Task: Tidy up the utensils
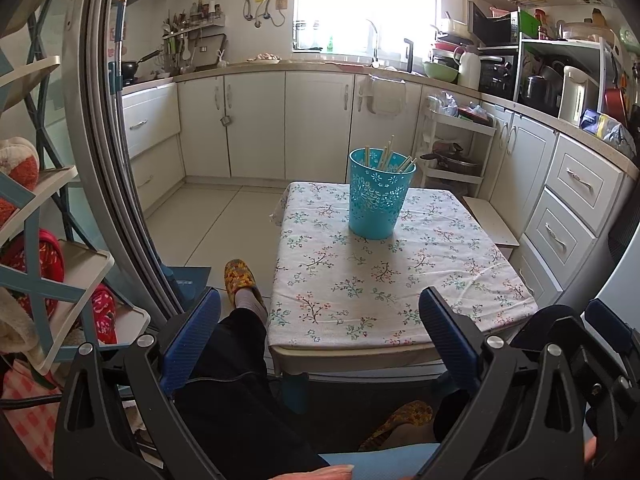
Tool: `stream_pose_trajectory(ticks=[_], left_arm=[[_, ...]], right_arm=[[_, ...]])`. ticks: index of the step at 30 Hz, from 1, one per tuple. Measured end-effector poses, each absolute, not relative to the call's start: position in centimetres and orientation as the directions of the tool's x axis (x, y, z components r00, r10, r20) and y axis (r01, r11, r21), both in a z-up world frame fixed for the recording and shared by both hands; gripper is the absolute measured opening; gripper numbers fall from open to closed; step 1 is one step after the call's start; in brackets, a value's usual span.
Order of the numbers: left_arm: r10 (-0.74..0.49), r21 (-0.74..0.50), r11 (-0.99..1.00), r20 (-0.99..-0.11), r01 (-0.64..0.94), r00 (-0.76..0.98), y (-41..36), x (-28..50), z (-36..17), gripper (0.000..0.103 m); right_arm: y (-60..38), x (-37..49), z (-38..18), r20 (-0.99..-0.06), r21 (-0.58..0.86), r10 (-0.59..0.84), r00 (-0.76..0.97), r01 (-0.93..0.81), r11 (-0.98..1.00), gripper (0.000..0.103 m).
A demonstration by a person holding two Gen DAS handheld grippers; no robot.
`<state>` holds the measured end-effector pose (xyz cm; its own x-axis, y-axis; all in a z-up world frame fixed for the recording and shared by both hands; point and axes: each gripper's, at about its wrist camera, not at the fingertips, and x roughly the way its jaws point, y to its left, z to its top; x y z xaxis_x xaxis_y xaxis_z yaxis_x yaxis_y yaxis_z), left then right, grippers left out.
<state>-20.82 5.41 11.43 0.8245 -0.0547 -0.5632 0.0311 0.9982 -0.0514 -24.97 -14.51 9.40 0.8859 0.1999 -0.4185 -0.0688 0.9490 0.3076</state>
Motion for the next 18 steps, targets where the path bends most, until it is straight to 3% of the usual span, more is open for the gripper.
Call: stream_pose_trajectory(ticks=[18], left_arm=[[-0.052,-0.050,0.998,-0.560,0.029,0.827,5.75,-20.97,11.52,0.095]], right_arm=[[-14.36,-24.98,9.47,-0.419,0.306,0.199,0.886,-0.068,0.949,0.096]])
